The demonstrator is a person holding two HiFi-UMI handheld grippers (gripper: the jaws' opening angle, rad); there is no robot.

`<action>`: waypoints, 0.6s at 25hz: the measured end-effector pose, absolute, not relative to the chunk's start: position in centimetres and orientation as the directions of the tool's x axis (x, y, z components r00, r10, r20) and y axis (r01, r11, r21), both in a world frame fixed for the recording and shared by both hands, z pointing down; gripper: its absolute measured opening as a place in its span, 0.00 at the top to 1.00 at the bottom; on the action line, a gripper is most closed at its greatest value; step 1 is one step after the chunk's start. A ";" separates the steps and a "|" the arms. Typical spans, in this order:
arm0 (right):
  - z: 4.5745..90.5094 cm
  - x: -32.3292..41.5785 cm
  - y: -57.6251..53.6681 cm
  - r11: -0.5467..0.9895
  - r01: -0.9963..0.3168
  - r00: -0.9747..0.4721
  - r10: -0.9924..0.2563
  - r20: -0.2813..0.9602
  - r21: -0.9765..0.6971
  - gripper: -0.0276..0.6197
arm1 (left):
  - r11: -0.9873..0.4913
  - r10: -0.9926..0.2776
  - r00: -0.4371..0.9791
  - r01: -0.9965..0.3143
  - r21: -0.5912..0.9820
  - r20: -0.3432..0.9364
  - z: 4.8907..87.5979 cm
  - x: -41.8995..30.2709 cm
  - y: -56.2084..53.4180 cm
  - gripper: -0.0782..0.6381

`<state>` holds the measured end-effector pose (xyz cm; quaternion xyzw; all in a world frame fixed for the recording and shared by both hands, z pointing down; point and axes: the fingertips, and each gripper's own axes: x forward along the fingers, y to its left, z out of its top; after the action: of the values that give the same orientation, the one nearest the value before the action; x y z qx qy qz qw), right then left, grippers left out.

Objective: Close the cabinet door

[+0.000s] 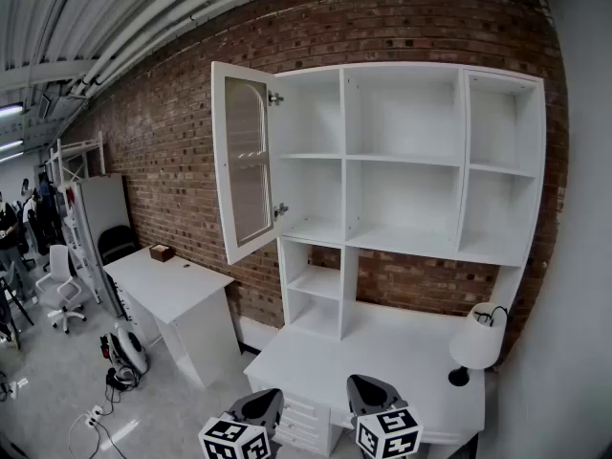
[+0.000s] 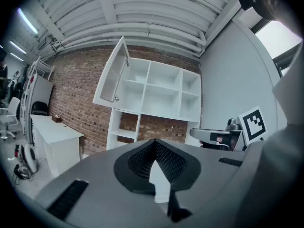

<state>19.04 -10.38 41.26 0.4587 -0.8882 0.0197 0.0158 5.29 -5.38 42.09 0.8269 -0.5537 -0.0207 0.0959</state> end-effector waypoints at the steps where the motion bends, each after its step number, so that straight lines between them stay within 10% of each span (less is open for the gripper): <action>1: 41.2 19.0 -10.5 0.579 -0.815 -0.579 -0.814 0.048 -0.021 0.92 | -0.369 -0.920 0.387 -0.911 0.182 0.071 42.1 5.3 -5.5 0.88; 15: 41.1 18.6 -12.1 0.594 -0.803 -0.596 -0.803 0.027 -0.045 0.92 | -0.356 -0.925 0.374 -0.915 0.189 0.068 42.1 4.9 -6.9 0.88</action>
<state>18.63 -12.06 41.14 0.4496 -0.8929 0.0261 0.0020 4.85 -6.89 42.14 0.8230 -0.5590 -0.0251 0.0976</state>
